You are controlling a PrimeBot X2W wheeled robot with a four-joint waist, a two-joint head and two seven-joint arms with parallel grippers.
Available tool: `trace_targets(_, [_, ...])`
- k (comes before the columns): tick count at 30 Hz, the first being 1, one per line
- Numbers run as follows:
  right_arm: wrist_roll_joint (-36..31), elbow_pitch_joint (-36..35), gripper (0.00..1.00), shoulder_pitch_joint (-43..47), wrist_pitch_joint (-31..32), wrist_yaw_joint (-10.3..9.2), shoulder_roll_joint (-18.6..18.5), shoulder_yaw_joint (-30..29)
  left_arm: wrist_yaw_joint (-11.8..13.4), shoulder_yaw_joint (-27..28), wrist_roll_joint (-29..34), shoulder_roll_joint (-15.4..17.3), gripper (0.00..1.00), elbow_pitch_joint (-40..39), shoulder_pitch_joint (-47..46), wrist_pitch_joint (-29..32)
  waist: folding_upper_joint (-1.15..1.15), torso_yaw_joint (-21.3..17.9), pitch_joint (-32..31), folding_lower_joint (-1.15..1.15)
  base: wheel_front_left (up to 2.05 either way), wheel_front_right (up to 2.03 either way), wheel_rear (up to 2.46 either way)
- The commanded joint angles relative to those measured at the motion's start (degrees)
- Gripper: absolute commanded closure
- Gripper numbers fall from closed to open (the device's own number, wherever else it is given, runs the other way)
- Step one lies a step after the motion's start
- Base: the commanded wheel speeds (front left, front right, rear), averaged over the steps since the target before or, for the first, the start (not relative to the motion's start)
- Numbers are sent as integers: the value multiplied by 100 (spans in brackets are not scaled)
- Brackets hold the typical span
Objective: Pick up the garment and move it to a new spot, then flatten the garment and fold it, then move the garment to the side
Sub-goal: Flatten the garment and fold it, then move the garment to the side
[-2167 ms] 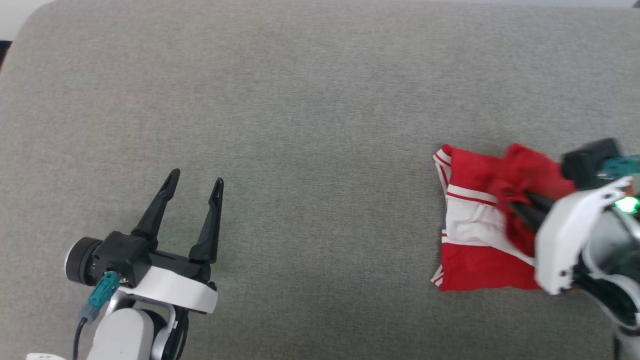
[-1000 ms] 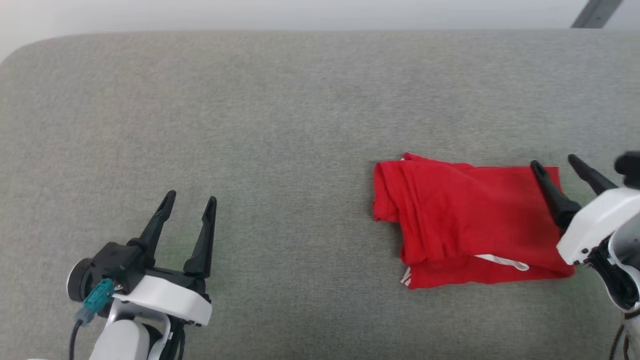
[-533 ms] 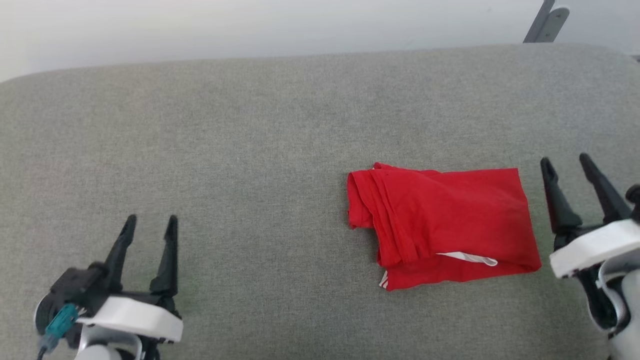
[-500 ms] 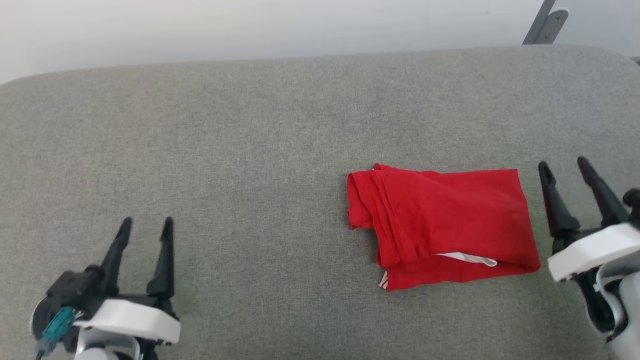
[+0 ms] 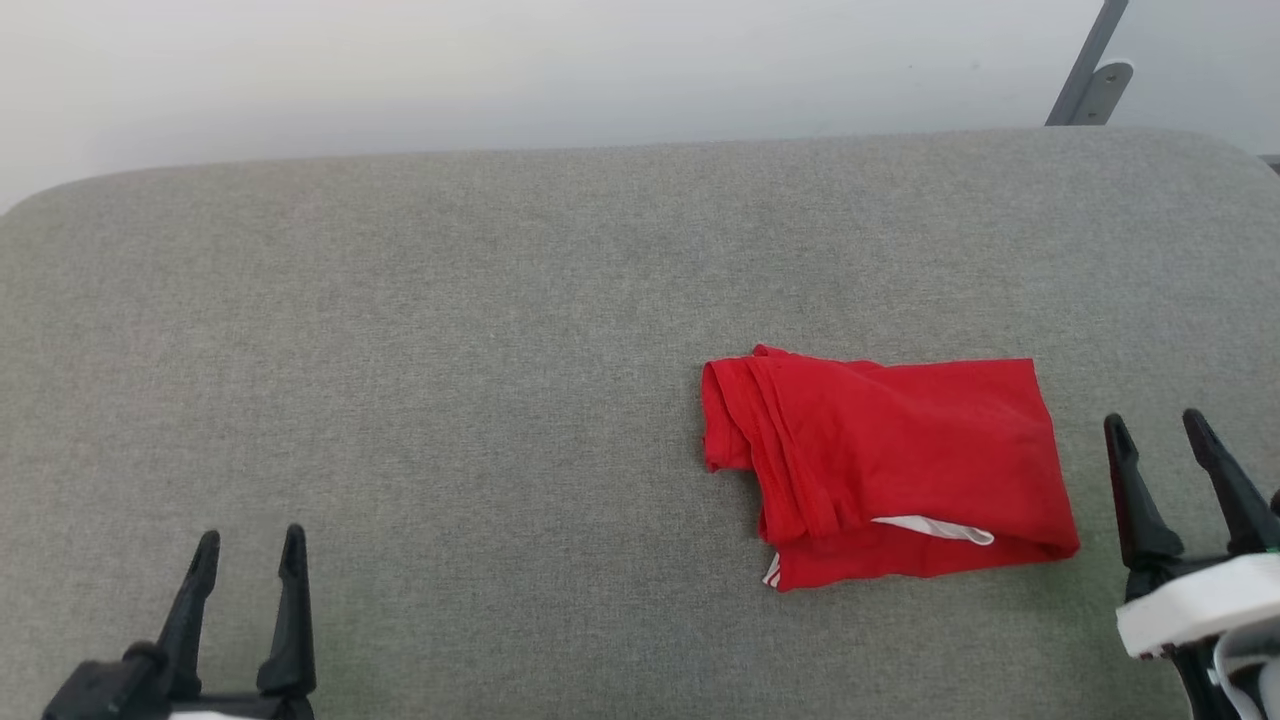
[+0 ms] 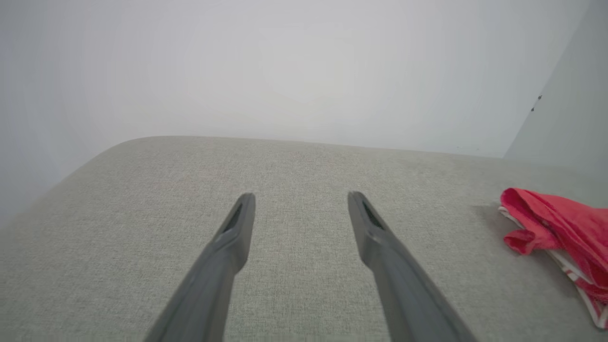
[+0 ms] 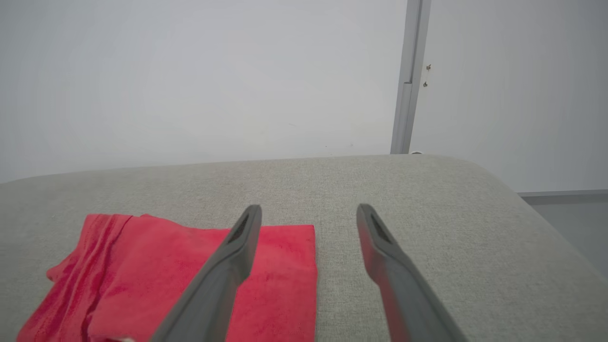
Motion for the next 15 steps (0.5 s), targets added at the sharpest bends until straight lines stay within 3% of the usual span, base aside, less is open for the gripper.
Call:
trace_targets(1, [-51,-97,0,112,38,-3,46,-65,8,51,63,-19,0,-83,99,-27,0,7,-7,0,0,0,0])
trace_targets(15, [-253,-825,0,436,508,-3,281,-387,8,79,191,-125,0,-304,138,-26,0,33,65,0,0,0,0])
